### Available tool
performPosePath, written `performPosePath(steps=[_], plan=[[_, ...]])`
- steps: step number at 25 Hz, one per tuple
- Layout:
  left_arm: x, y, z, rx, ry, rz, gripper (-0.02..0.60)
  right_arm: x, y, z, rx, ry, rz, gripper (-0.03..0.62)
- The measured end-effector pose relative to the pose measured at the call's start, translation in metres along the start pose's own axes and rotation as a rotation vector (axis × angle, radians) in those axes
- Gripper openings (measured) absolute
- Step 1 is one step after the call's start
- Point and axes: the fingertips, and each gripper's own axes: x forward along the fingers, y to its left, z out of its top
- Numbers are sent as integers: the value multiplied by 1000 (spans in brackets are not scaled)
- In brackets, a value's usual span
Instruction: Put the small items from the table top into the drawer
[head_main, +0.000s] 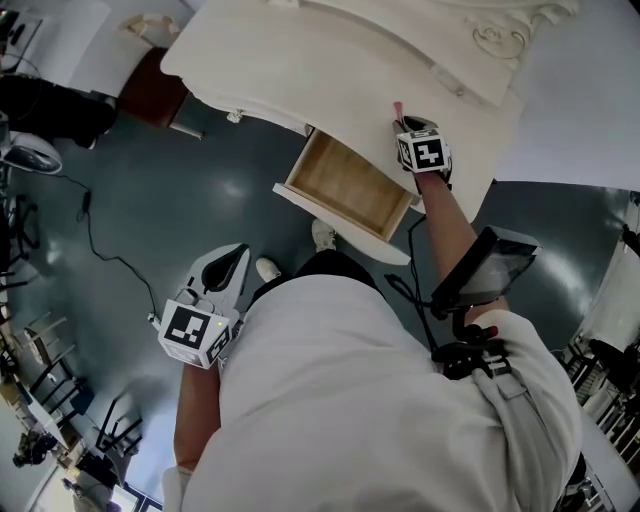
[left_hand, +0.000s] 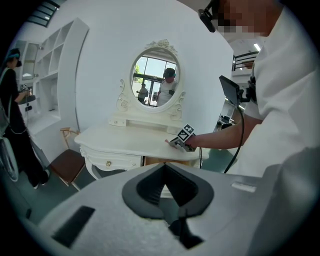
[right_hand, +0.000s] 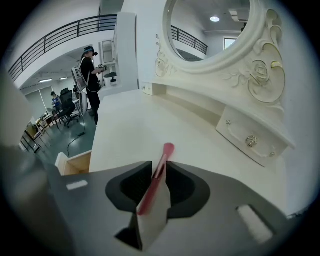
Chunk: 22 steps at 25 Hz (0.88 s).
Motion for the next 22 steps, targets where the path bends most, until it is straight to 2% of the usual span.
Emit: performPosePath(steps=[4, 6, 15, 22], plan=[[1, 3, -2, 3, 9, 0, 2, 3, -1, -2, 30, -1, 11, 79], [1, 6, 0, 3, 9, 0, 2, 4, 2, -1, 37, -4, 15, 46], [-2, 14, 2, 23, 0, -7, 2, 0, 5, -2, 53, -12, 17, 44], [-5, 14, -4, 24, 5, -41, 2, -20, 35, 7, 26, -33, 54, 44]])
